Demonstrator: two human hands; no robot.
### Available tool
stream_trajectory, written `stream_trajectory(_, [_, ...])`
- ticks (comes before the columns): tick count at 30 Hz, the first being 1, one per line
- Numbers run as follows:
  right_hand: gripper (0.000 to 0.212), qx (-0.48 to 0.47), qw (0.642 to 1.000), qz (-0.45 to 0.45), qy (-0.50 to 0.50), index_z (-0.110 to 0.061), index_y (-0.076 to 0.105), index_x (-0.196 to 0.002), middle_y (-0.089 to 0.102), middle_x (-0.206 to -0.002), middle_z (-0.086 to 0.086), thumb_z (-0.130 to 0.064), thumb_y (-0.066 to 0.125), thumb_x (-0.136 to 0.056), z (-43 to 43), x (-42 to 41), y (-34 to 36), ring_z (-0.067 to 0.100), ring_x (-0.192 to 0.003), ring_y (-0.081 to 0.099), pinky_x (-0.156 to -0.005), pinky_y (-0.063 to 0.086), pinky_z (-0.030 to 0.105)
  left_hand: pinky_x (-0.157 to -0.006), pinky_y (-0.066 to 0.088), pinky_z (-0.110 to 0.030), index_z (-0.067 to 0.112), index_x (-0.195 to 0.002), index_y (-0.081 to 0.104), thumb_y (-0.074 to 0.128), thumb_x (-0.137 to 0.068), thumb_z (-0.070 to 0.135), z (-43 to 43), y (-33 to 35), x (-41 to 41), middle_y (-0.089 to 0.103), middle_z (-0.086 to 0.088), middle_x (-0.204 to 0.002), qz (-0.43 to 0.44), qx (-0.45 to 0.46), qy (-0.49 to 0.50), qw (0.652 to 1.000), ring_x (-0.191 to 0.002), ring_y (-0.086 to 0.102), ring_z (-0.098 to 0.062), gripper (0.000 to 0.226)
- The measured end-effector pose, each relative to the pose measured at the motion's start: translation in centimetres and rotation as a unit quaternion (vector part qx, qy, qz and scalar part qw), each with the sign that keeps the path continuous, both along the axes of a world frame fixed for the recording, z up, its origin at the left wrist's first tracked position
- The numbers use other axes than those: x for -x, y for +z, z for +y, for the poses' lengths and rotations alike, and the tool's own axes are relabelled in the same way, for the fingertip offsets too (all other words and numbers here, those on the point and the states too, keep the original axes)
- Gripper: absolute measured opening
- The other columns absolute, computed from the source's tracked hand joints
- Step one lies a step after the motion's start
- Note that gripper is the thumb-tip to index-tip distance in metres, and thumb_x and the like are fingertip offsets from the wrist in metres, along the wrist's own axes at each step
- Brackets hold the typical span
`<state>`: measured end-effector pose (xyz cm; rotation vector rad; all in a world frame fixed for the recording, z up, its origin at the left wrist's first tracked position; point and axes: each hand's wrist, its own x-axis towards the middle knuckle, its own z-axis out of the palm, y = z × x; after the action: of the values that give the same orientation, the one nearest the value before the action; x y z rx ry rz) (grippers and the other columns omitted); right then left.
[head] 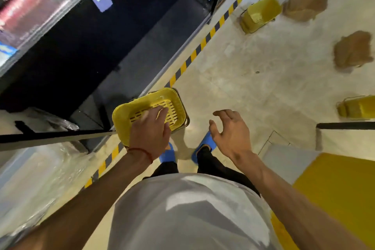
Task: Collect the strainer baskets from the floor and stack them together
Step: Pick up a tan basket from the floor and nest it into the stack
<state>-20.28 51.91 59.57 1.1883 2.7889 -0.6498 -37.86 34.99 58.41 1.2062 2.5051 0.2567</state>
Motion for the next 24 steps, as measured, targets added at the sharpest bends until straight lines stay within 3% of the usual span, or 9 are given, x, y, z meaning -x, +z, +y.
stream_trajectory(6, [0.024,-0.068,0.994,0.057,-0.069,-0.015,0.073,-0.105,0.07,-0.106,0.0,-0.031,0.062,-0.09,4.2,-3.6,2.5,0.024,-0.099,0.06,-0.075,0.052,0.035,-0.091,0.049,-0.042,0.02,-0.131,0.054,0.047,-0.094,0.035,7.4,3.3,-1.2,0.061,-0.001,-0.127,0.048,-0.023,-0.108,0.993,-0.111,0.058,-0.026,0.041])
stream_trajectory(10, [0.025,-0.104,0.988,0.064,-0.091,-0.016,0.073,-0.105,0.07,-0.104,-0.002,-0.033,0.064,-0.089,8.7,-7.1,3.5,0.022,-0.097,0.06,-0.078,0.049,0.035,-0.087,0.045,-0.039,0.02,-0.13,0.056,0.046,-0.093,0.037,13.8,4.3,-3.6,0.058,0.003,-0.128,0.089,-0.026,-0.169,0.981,-0.113,0.056,-0.023,0.042])
stream_trajectory(18, [0.037,-0.145,0.984,0.011,-0.105,-0.018,0.071,-0.106,0.067,-0.1,-0.003,-0.045,0.057,-0.086,21.2,-16.8,4.3,0.024,-0.097,0.059,-0.08,0.044,0.037,-0.091,0.047,-0.039,0.021,-0.135,0.05,0.04,-0.096,0.04,30.3,6.4,-10.6,0.055,0.002,-0.135,0.115,0.0,-0.237,0.965,-0.118,0.053,-0.023,0.045])
stream_trajectory(24, [0.039,-0.166,0.972,-0.013,-0.168,-0.017,0.07,-0.108,0.065,-0.102,-0.001,-0.047,0.055,-0.088,31.3,-23.2,5.3,0.024,-0.099,0.056,-0.082,0.043,0.038,-0.086,0.047,-0.039,0.024,-0.129,0.059,0.048,-0.095,0.039,42.2,7.2,-16.0,0.059,0.001,-0.131,0.146,-0.016,-0.296,0.944,-0.112,0.057,-0.024,0.039])
